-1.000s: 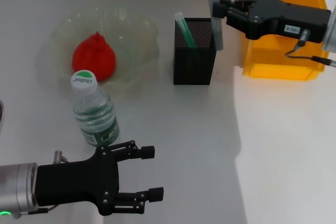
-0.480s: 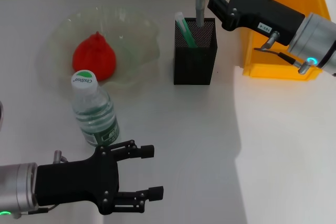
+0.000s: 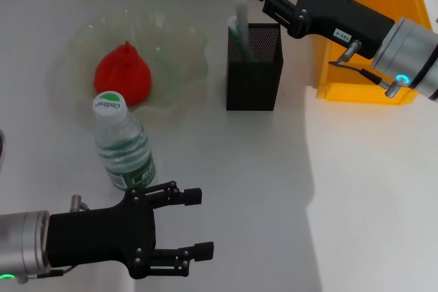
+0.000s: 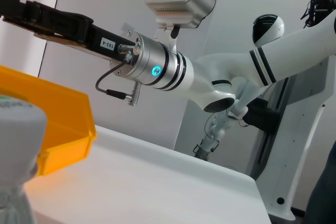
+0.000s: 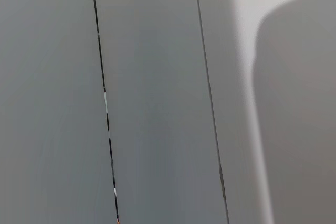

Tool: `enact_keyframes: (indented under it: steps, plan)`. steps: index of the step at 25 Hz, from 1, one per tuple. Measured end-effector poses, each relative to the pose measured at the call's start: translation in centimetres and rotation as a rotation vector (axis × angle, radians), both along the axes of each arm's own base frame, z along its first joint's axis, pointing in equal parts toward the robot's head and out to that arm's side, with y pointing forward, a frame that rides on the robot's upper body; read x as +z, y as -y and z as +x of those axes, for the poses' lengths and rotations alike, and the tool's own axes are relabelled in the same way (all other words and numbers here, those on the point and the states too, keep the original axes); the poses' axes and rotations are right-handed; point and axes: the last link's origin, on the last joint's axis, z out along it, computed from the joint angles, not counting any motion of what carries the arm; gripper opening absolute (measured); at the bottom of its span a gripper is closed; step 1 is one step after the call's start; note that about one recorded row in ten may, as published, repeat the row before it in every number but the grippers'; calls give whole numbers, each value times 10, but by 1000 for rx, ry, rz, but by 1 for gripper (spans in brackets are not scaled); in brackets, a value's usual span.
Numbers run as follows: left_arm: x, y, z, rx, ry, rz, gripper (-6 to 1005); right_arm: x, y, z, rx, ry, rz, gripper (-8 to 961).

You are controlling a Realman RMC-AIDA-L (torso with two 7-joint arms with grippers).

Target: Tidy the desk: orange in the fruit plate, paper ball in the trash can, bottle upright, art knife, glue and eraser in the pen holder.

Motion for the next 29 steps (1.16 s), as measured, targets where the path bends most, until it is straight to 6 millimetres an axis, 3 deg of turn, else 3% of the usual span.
enact_keyframes:
  steps: [3, 8, 11, 13, 16, 18, 29]
  plan:
    - [1, 1, -1, 2, 2, -1, 842, 2, 1, -1, 1, -21, -14, 363]
    - [4, 7, -5, 13, 10, 0, 842, 29, 21, -10, 125, -83, -143, 507]
    - [9, 12, -7, 16, 22, -4, 842, 44, 39, -16, 227, 24, -295, 577]
    - [16, 17, -12, 26, 33, 2, 842, 51, 65, -17, 338, 170, -494, 624]
    - [23, 20, -17, 37, 36, 13, 842, 53, 83, -12, 391, 220, -612, 624]
    - [30, 25, -24, 55, 32, 31, 842, 48, 99, -3, 403, 232, -723, 624]
    - [49, 38, -38, 92, 43, 89, 842, 14, 105, 13, 360, 216, -716, 624]
